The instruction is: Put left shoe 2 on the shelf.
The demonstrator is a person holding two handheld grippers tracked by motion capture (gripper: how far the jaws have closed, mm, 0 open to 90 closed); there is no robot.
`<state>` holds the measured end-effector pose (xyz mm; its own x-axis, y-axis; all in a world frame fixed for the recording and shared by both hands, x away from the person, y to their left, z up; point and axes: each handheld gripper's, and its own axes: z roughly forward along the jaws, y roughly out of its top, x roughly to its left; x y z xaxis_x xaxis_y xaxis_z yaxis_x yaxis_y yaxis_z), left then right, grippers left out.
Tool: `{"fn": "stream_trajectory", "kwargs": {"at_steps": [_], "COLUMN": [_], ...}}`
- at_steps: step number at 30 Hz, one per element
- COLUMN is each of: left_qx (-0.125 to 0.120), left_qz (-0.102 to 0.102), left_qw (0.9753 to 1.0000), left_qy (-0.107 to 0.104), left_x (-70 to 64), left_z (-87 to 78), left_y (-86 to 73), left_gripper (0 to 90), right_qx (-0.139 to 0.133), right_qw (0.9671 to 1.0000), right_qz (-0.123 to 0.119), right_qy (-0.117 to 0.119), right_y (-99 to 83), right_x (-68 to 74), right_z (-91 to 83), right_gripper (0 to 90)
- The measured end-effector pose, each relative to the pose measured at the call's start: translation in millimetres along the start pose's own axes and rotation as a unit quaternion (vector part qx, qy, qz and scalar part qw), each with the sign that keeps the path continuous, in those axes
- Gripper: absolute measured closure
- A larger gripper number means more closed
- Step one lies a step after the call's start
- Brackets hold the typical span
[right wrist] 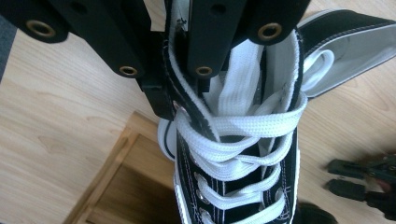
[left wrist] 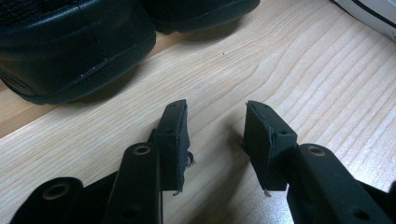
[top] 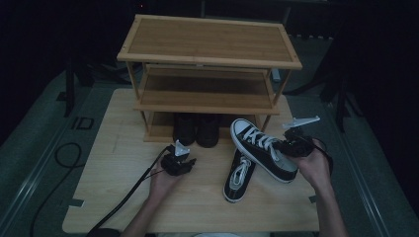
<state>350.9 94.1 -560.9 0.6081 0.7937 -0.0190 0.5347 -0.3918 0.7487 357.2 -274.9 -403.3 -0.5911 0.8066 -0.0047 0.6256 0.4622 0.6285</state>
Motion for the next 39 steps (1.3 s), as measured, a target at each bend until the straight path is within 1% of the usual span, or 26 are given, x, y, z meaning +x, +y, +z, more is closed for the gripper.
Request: {"fn": "stream_trajectory", "kwargs": {"at_steps": [7, 11, 13, 17, 26, 29, 32, 39], "left_qx": [-0.001, -0.001, -0.004, -0.002, -0.002, -0.002, -0.002, -0.002], "left_qz": [-0.001, -0.002, -0.005, -0.003, -0.002, -0.002, -0.002, -0.002], "left_qw": [1.0000, 1.0000, 1.0000, 1.0000, 1.0000, 1.0000, 1.0000, 1.0000], "left_qy": [0.000, 0.000, 0.000, 0.000, 0.001, 0.000, 0.000, -0.001], "left_x": [-0.1, -0.2, -0.6, -0.3, -0.1, -0.2, -0.2, -0.2], "left_z": [0.0, 0.1, 0.5, 0.2, 0.1, 0.2, 0.2, 0.1], "left_y": [0.0, 0.0, -0.1, 0.0, 0.0, 0.0, 0.0, 0.0], "left_gripper": [60.2, 60.2, 60.2, 60.1, 60.0, 60.0, 60.0, 59.9], "right_qx": [-0.001, -0.001, -0.002, -0.001, -0.003, -0.005, -0.006, -0.011], "right_qw": [0.9997, 0.9995, 0.9994, 0.9990, 0.9980, 0.9976, 0.9971, 0.9963], "right_qz": [-0.021, -0.028, -0.031, -0.040, -0.055, -0.056, -0.061, -0.070], "right_qy": [0.009, 0.015, 0.017, 0.020, 0.030, 0.040, 0.044, 0.049], "right_y": [11.6, 18.0, 20.9, 26.3, 37.4, 40.9, 45.4, 56.9], "right_x": [7.1, 10.8, 13.0, 17.0, 24.5, 27.1, 31.3, 38.4], "right_z": [-3.6, -4.8, -5.2, -5.6, -6.0, -6.7, -8.0, -11.4], "right_gripper": [88.3, 88.3, 88.3, 88.4, 88.3, 88.4, 88.3, 88.4]}}
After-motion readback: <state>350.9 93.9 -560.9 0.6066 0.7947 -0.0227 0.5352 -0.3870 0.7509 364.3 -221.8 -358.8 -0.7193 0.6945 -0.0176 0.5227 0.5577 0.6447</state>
